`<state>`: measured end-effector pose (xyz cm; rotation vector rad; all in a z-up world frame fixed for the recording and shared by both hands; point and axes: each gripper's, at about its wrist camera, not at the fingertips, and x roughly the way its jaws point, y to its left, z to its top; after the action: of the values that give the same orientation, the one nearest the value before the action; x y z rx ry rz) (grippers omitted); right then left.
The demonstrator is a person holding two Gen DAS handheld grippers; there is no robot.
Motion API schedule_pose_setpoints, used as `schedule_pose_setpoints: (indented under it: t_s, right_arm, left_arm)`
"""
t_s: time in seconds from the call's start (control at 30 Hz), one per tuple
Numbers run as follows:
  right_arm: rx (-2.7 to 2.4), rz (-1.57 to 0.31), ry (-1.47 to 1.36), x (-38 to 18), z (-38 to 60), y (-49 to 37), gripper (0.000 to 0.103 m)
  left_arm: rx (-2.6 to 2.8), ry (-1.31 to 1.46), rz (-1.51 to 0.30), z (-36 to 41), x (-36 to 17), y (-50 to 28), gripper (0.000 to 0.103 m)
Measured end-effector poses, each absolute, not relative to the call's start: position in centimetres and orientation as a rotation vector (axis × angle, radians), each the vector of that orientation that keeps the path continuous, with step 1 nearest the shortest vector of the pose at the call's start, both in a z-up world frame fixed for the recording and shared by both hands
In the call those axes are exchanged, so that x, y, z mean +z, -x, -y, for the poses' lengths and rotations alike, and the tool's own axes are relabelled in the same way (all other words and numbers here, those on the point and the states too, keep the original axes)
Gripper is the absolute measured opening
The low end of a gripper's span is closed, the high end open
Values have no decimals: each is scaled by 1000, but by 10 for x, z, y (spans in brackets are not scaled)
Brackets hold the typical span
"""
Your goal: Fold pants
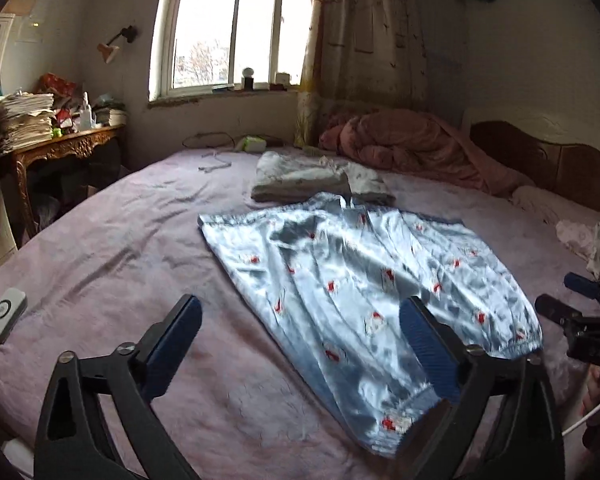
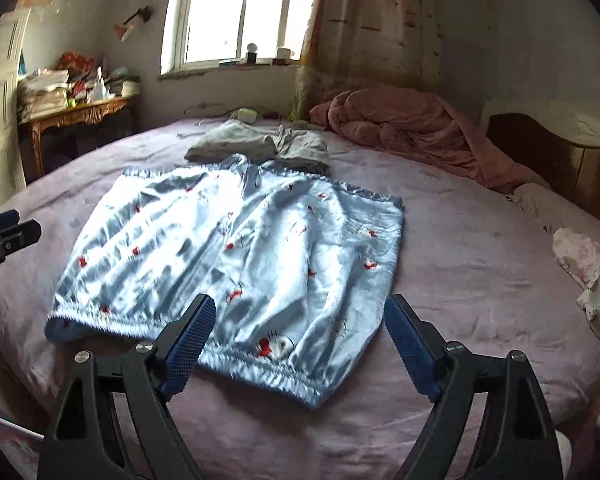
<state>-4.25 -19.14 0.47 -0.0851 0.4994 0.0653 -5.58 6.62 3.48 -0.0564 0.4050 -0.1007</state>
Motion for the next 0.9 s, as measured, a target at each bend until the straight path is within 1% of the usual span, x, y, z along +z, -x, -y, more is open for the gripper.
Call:
schedule_pose_setpoints:
  t_s: [0.03, 0.07, 0.17, 0.27, 0.4, 0.47, 0.5, 0.57, 0.63, 0.77, 0.9]
  right_arm:
    - [73, -487, 66, 9, 189, 42, 100]
    - [76, -468, 50, 12, 185, 43, 103]
    - [28, -373, 60, 18, 171, 54, 102]
    - [-27, -285, 147, 19, 149, 64, 102]
    - [26, -259, 309, 5, 111, 74, 102]
    - [76, -288, 387, -9, 90, 77, 91]
    - [115, -321, 420, -17, 81, 77, 83]
    - [185, -390, 504, -34, 60, 75, 80]
    - [215, -393, 623, -50, 41, 82, 66]
    - [268, -328, 843, -74, 11, 106, 65]
    - [322, -323, 947, -89, -7, 119, 65]
  left_arm:
    - [-101, 75, -360, -69, 41, 56, 103]
    - [-91, 91, -328, -72, 48, 54, 103]
    - [-42, 129, -255, -83, 71, 46, 103]
    - [-24, 132, -225, -93, 89, 32, 103]
    - [-28, 178, -249, -108, 85, 25, 103]
    - [-20, 197, -308, -114, 72, 20, 103]
    - [-24, 209, -341, -116, 61, 17, 103]
    - [8, 211, -389, -123, 43, 9, 103]
    - [53, 188, -407, -129, 29, 4, 103]
    - [151, 174, -401, -141, 15, -1, 103]
    - [175, 227, -414, -158, 7, -2, 103]
